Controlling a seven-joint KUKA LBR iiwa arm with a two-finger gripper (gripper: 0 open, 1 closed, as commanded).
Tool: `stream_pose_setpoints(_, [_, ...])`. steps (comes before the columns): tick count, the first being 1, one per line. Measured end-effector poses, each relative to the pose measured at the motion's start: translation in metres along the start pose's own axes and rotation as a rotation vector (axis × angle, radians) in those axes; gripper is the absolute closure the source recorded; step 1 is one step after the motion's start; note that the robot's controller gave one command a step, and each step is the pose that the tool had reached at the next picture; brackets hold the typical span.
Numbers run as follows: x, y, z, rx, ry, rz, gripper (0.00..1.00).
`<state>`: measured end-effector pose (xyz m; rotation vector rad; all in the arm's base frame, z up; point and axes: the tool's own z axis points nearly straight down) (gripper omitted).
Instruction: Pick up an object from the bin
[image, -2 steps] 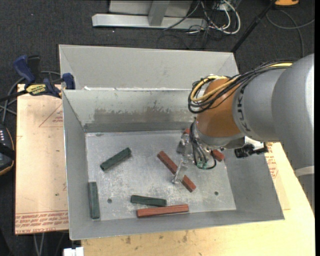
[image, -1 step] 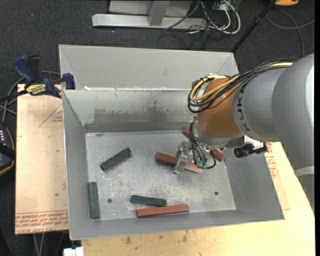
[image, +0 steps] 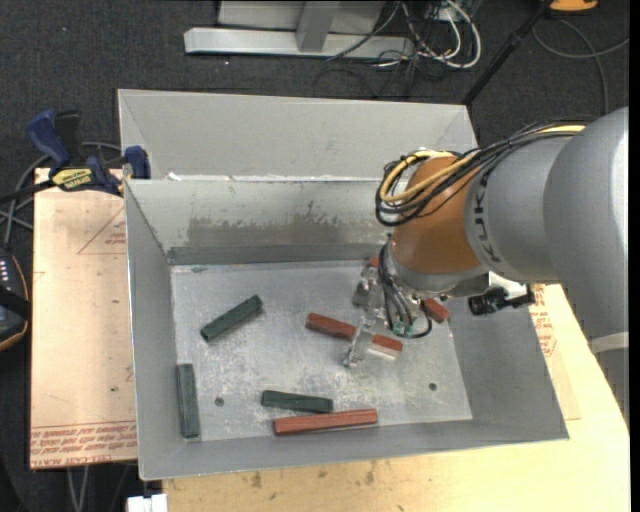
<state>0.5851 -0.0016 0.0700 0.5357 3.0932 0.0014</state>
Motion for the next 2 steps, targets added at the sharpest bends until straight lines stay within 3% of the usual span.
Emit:
stream_pose_setpoints(1, [0.0, 0.0, -0.001, 0.0, -0.001, 0.0, 1.0])
stream_pose_setpoints(2, [0.039, -0.011, -0.127, -0.001, -0.005, -0.317, 1.0])
